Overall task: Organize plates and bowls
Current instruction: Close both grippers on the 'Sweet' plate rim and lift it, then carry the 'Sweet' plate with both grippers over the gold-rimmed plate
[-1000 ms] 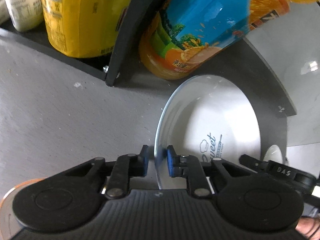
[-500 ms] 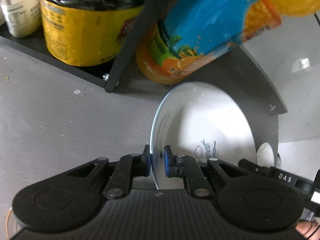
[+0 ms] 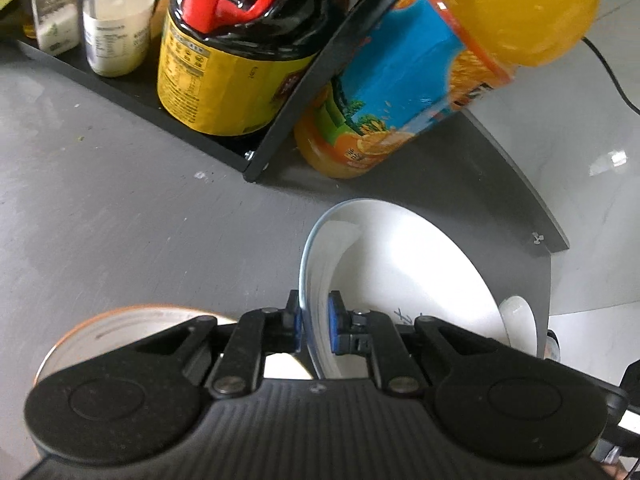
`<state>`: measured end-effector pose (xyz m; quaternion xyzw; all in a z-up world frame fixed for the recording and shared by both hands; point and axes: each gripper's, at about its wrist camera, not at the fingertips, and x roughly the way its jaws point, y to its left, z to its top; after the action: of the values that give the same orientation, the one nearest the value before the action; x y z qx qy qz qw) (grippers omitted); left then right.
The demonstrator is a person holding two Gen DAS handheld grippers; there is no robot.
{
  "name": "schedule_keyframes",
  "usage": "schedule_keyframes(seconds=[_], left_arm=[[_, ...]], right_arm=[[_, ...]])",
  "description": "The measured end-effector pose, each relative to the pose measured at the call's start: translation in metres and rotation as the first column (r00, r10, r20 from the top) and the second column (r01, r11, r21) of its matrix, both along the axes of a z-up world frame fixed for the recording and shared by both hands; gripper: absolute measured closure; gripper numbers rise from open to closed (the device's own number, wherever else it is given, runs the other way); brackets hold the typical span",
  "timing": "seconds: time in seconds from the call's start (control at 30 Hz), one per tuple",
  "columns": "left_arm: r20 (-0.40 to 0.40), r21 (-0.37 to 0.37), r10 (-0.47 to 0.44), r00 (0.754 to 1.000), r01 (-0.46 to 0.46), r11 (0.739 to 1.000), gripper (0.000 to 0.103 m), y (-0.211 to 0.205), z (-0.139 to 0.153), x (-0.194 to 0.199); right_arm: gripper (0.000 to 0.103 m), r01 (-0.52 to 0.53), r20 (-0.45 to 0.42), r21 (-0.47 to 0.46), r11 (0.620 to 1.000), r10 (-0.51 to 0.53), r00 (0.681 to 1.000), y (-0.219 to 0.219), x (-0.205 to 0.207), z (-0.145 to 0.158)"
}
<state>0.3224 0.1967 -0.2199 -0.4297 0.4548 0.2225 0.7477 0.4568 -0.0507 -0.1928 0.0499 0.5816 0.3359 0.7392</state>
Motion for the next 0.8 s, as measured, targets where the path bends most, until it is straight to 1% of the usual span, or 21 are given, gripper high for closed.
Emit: schedule_keyframes(seconds=[0.2, 0.47, 0.63, 0.8], left_arm=[[-0.005, 0.038, 0.030, 1.000, -0.029, 0.999, 0.092, -0.014, 0.015, -0.015], [0.022, 0.064, 0.093, 0.995, -0.095, 0.993, 0.092, -0.020, 0.040, -0.060], [0.027, 0.058, 0.115, 0.993, -0.116, 0.992, 0.092, -0.018, 0.043, -0.085], [0.034, 0.062, 0.104, 0.994, -0.106, 0.992, 0.092, -0.010, 0.045, -0.103]], right_arm=[[0.096, -0.039, 0.050, 0.013, 0.999, 0.038, 0.998, -0.004, -0.011, 0.019], [0.095, -0.119, 0.083, 0.054, 0.991, 0.114, 0.990, 0.000, -0.037, 0.038], [0.095, -0.138, 0.094, 0.060, 0.989, 0.132, 0.987, 0.005, -0.061, 0.043], [0.095, -0.130, 0.102, 0.048, 0.990, 0.125, 0.987, 0.010, -0.083, 0.042]])
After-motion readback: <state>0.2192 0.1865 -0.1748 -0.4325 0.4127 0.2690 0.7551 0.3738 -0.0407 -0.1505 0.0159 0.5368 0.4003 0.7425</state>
